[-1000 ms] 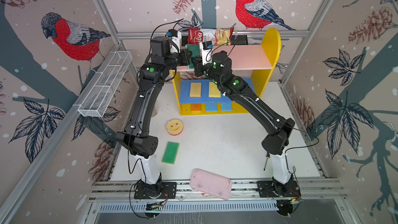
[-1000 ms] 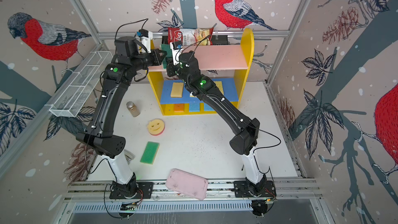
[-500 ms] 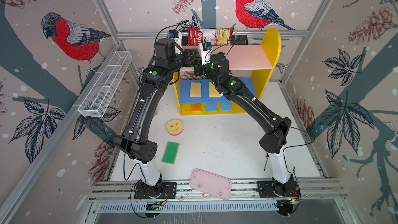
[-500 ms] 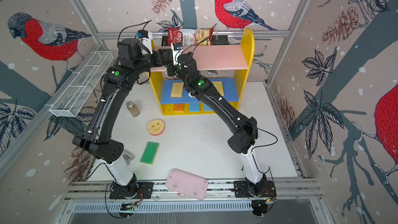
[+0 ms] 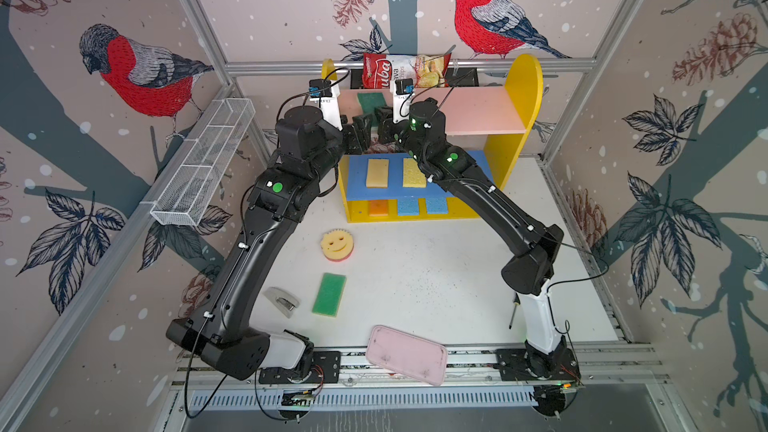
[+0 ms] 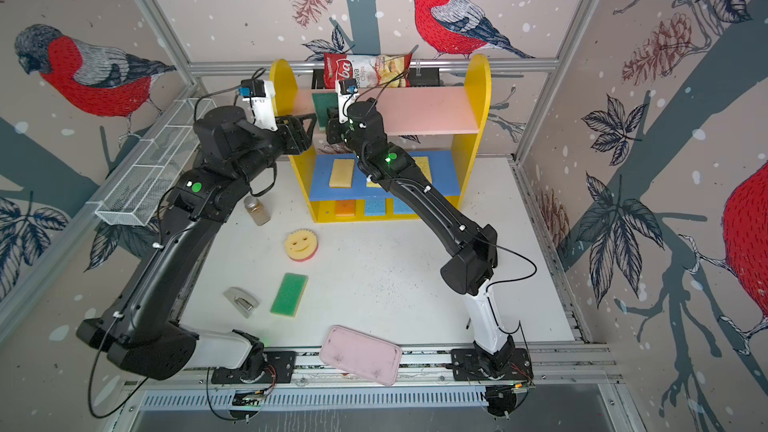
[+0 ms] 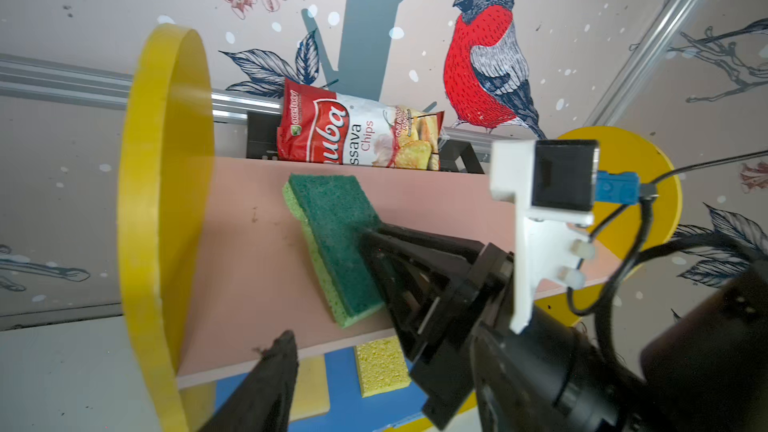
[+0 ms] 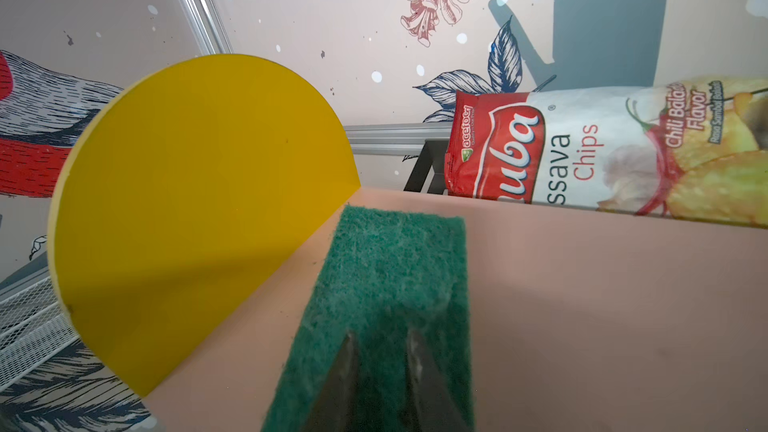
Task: Place and organize the cleaning sponges onto the shelf
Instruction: 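Lower the green sponge onto the pink shelf and open the left gripper, then push the green sponge flat on the pink shelf with the right gripper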
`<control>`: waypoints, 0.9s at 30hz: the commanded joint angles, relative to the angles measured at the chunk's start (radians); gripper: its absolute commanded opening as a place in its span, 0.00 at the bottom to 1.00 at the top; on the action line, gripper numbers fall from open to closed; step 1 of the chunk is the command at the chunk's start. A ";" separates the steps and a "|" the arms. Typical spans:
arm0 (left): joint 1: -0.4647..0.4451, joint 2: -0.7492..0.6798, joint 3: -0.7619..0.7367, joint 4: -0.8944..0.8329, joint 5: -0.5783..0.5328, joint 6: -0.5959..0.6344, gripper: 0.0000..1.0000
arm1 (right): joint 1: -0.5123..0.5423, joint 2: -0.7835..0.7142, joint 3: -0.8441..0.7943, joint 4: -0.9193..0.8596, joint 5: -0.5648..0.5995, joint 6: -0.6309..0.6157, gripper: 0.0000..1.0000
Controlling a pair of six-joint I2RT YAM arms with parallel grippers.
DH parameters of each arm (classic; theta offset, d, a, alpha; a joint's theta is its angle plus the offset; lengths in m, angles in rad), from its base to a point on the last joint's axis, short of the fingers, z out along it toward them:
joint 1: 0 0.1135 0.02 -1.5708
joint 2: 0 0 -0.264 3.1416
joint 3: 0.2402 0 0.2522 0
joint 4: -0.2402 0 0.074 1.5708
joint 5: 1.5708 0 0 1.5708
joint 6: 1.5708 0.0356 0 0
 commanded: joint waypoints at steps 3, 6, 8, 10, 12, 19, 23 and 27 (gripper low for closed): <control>0.000 -0.009 -0.023 0.050 -0.006 0.008 0.65 | -0.013 -0.113 -0.053 0.081 -0.063 0.029 0.23; 0.000 -0.014 -0.029 0.057 -0.008 0.012 0.65 | -0.030 -0.204 -0.168 0.139 -0.072 0.055 0.23; 0.000 -0.014 -0.029 0.058 -0.008 0.013 0.64 | -0.042 -0.262 -0.260 0.187 -0.082 0.076 0.23; 0.000 -0.013 -0.029 0.059 -0.005 0.015 0.61 | -0.051 -0.299 -0.318 0.202 -0.086 0.094 0.22; 0.000 -0.007 -0.029 0.057 0.001 0.011 0.51 | -0.054 -0.310 -0.341 0.189 -0.087 0.103 0.19; 0.000 0.047 -0.026 0.035 0.023 -0.011 0.14 | -0.053 -0.294 -0.375 0.170 -0.103 0.113 0.14; 0.000 0.070 -0.029 0.034 0.054 -0.038 0.00 | -0.055 -0.260 -0.335 0.131 -0.108 0.113 0.13; 0.000 0.066 -0.068 0.057 0.091 -0.076 0.00 | -0.059 -0.221 -0.286 0.084 -0.094 0.108 0.12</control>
